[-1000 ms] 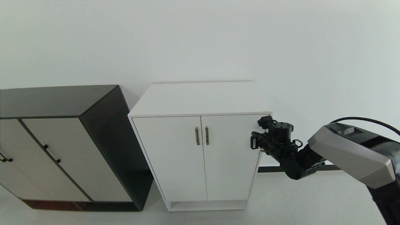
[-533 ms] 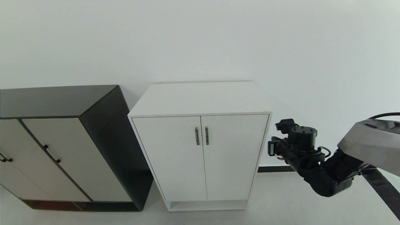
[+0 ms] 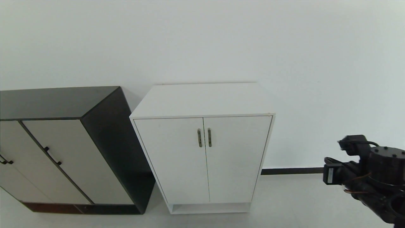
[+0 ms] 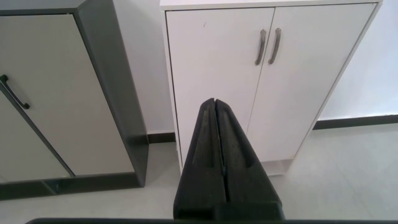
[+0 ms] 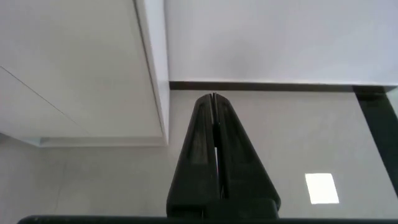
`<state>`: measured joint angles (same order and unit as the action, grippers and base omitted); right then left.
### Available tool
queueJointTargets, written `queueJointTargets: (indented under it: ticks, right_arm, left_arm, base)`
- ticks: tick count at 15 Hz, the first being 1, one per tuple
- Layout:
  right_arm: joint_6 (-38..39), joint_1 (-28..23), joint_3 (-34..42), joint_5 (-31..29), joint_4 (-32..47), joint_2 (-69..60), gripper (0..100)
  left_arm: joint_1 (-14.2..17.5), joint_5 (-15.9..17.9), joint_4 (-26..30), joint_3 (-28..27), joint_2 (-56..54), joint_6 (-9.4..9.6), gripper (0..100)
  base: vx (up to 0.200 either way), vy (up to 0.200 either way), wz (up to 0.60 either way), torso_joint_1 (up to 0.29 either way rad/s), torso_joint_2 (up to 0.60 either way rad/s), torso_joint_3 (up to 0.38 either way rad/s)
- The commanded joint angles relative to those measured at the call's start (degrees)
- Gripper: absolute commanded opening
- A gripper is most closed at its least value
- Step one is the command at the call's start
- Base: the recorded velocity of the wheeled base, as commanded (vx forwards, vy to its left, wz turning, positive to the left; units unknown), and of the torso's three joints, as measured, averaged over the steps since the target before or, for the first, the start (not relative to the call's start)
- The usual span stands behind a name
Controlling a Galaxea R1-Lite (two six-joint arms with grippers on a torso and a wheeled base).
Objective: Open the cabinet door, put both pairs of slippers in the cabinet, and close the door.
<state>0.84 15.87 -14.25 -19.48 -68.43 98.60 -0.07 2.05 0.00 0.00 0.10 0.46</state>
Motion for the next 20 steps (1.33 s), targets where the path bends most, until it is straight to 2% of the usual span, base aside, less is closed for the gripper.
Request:
queueJointTargets:
  ticks: [1, 3, 4, 6, 8, 9, 12, 14, 15, 17, 20]
  right_arm:
    - [-0.3, -2.5, 12.4, 0.1, 0.9, -16.2, 0]
    - [-0.8, -2.5, 14.3, 0.0, 7.6, -24.9, 0]
    - [-1.0, -2.6, 14.2, 0.2, 19.5, -34.8, 0]
    - [-0.8, -2.5, 13.6, 1.9, 37.9, -50.1, 0]
    - [-0.7, -2.5, 13.3, 4.9, 49.6, -61.3, 0]
    - [-0.7, -2.5, 12.0, 6.7, 59.7, -70.4, 0]
    - [-0.6, -2.3, 10.6, 10.3, 73.8, -83.8, 0]
    - [-0.5, -2.1, 10.5, 11.4, 73.9, -87.5, 0]
    - [-1.0, -0.3, 10.5, 13.6, 73.9, -89.5, 0]
    - [-3.7, 1.9, 10.5, 14.2, 73.9, -91.0, 0]
    - [-3.7, 3.6, 10.5, 13.6, 73.9, -91.9, 0]
  left_arm:
    - [0.0, 0.1, 0.0, 0.0, 0.1, -0.02, 0]
    - [0.0, 0.1, 0.0, 0.0, 0.1, -0.11, 0]
    - [0.0, -0.2, 0.0, 0.0, 0.1, -1.08, 0]
    - [0.0, -0.4, 0.0, 0.0, 0.1, -1.25, 0]
    - [0.0, -0.4, 0.0, 0.0, 0.1, -1.25, 0]
    - [0.0, -0.4, 0.0, 0.0, 0.0, -1.25, 0]
    - [0.0, -0.3, 0.0, 0.0, 0.1, -1.08, 0]
    - [0.0, -0.3, 0.0, 0.0, 0.1, -0.99, 0]
    - [0.0, -0.3, 0.0, 0.0, 0.1, -0.99, 0]
    - [0.0, -0.4, 0.0, 0.0, 0.1, -0.99, 0]
    - [0.0, -1.5, 0.0, 0.0, 0.1, -1.34, 0]
  base:
    - [0.000, 0.000, 0.00, 0.000, 0.00, 0.000]
    - [0.000, 0.000, 0.00, 0.000, 0.00, 0.000]
    - [0.000, 0.000, 0.00, 0.000, 0.00, 0.000]
    - [0.000, 0.000, 0.00, 0.000, 0.00, 0.000]
    - [0.000, 0.000, 0.00, 0.000, 0.00, 0.000]
    - [0.000, 0.000, 0.00, 0.000, 0.00, 0.000]
    - [0.000, 0.000, 0.00, 0.000, 0.00, 0.000]
    - [0.000, 0.000, 0.00, 0.000, 0.00, 0.000]
    - [0.000, 0.000, 0.00, 0.000, 0.00, 0.000]
    - [0.000, 0.000, 0.00, 0.000, 0.00, 0.000]
    - [0.000, 0.000, 0.00, 0.000, 0.00, 0.000]
